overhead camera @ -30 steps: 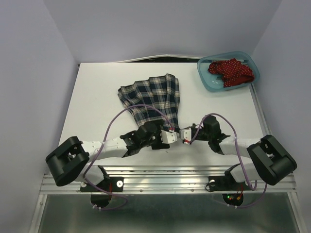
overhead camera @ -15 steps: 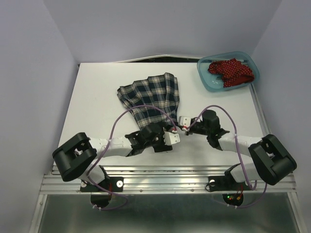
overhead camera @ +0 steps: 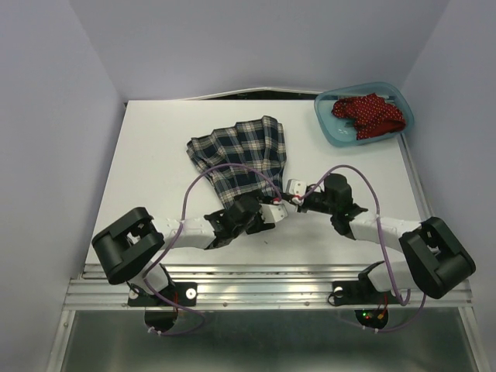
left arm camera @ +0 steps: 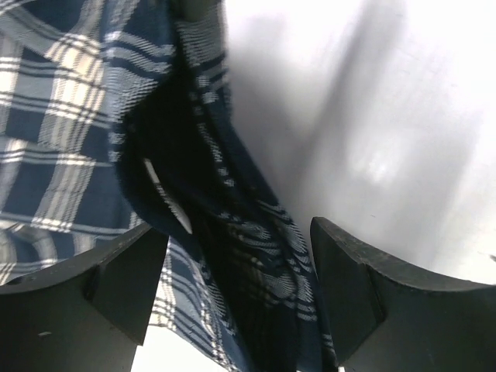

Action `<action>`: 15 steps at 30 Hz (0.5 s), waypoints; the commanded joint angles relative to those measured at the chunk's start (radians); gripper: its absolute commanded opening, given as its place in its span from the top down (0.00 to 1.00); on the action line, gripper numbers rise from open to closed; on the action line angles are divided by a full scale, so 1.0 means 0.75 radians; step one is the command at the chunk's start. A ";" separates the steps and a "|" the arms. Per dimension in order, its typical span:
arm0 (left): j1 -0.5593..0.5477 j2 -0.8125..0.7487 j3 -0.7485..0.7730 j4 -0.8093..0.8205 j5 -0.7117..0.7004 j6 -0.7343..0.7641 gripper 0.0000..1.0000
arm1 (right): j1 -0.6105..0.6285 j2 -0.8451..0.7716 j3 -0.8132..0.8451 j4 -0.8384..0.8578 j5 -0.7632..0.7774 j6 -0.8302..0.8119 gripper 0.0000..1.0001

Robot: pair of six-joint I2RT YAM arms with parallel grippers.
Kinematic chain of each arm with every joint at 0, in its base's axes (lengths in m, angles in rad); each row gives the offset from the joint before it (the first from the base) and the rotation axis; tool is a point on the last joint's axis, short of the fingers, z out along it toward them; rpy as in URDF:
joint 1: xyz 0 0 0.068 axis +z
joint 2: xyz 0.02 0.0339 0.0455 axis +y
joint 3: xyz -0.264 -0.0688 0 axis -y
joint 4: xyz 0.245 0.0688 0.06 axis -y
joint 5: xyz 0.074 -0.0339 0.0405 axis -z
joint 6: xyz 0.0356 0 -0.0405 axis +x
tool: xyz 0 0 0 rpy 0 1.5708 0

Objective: Fold and stack the skirts
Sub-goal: Fold the skirt

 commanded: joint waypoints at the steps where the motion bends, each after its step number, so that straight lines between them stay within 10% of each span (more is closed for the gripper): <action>1: -0.004 -0.016 0.003 0.126 -0.114 -0.012 0.18 | 0.012 -0.046 -0.010 0.089 -0.026 0.033 0.99; 10: -0.004 -0.041 -0.001 0.085 -0.087 0.079 0.56 | 0.012 -0.046 0.010 0.055 -0.008 0.090 0.99; 15: -0.006 -0.045 0.050 -0.101 -0.081 0.080 0.63 | -0.008 -0.056 0.161 -0.176 0.160 0.256 0.68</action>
